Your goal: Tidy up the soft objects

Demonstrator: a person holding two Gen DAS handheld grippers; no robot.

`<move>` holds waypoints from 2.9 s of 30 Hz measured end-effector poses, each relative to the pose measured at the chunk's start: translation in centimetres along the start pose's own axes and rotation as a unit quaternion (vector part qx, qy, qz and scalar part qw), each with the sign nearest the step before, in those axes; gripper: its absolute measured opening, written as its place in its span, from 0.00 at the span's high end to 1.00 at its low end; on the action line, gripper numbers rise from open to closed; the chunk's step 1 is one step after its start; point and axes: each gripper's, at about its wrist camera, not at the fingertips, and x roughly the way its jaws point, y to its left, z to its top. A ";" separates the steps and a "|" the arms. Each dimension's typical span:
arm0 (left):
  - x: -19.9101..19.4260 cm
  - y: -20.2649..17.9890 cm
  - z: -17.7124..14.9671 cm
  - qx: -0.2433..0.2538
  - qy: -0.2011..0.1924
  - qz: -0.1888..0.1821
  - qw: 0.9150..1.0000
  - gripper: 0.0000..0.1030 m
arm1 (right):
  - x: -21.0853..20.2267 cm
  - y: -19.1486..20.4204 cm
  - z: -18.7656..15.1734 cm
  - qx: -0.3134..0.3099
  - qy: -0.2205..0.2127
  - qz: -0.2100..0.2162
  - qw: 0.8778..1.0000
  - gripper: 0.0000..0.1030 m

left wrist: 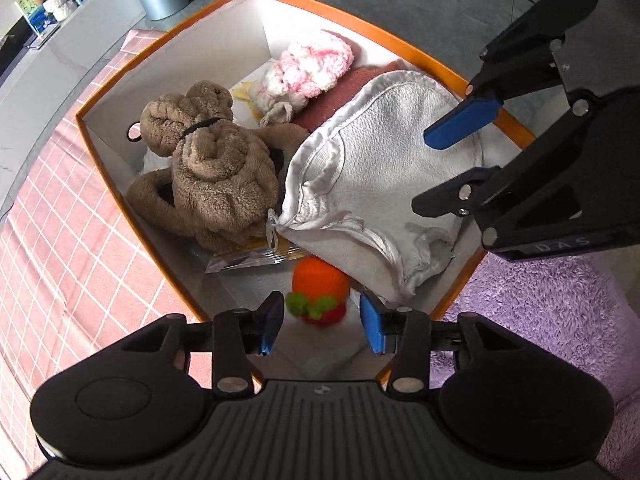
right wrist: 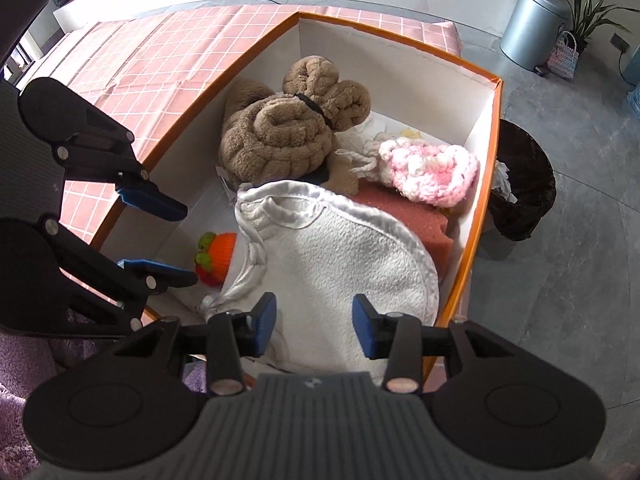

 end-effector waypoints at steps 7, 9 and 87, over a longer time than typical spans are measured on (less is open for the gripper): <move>-2.2 -0.1 -0.6 -0.012 -0.042 -0.004 0.999 0.43 | -2.0 0.5 -0.4 0.001 -0.023 -0.015 1.000 0.46; -3.3 -0.2 -1.1 -0.018 -0.065 0.001 0.998 0.42 | -2.9 0.9 -0.5 0.001 -0.041 -0.025 0.999 0.41; -6.3 -4.7 -16.1 -0.312 -0.389 0.256 0.828 0.00 | -1.1 12.0 -12.8 0.129 -0.392 -0.210 0.886 0.03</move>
